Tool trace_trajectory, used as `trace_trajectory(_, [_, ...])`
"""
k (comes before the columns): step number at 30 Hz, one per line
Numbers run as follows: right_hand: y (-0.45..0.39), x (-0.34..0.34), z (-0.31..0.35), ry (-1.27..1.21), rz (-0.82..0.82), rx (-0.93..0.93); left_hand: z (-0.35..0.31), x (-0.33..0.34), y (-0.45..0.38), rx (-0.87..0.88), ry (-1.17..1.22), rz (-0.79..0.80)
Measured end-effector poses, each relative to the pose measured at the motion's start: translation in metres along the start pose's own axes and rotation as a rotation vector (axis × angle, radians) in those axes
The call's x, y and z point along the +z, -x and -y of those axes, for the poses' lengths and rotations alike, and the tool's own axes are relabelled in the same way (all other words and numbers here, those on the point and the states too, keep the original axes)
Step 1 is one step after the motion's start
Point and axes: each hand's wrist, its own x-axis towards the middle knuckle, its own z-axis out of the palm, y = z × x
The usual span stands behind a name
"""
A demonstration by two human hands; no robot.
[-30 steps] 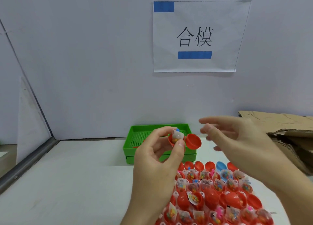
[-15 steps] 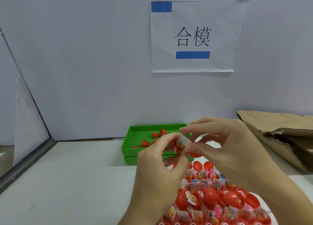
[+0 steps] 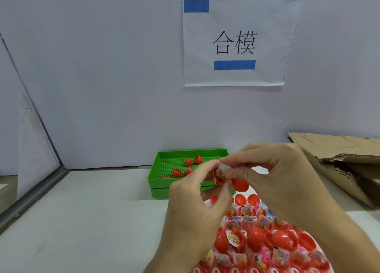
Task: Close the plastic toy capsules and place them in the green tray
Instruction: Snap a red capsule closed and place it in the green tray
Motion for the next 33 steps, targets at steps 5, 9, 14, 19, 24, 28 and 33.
trace_trajectory(5, [0.000,0.002,0.003,0.069,-0.039,-0.066,0.000,0.001,0.001,0.000,0.034,-0.011])
trace_trajectory(9, [-0.001,0.004,0.003,0.127,-0.068,-0.093,0.003,0.002,0.002,-0.040,0.091,-0.017])
trace_trajectory(14, [-0.002,0.010,0.002,0.118,-0.109,-0.107,0.001,0.000,0.000,0.000,0.070,-0.026])
trace_trajectory(19, [-0.002,0.014,0.001,0.055,-0.148,-0.074,0.000,0.000,0.000,-0.004,0.110,-0.072])
trace_trajectory(24, [-0.001,0.015,0.004,0.091,-0.192,-0.108,0.000,0.000,0.000,-0.017,0.106,-0.090])
trace_trajectory(28, [0.000,0.015,0.011,0.073,-0.251,-0.103,-0.003,0.000,-0.001,-0.035,0.120,-0.100])
trace_trajectory(33, [0.001,0.016,0.016,0.097,-0.261,-0.099,-0.006,-0.002,-0.003,-0.037,0.153,-0.114])
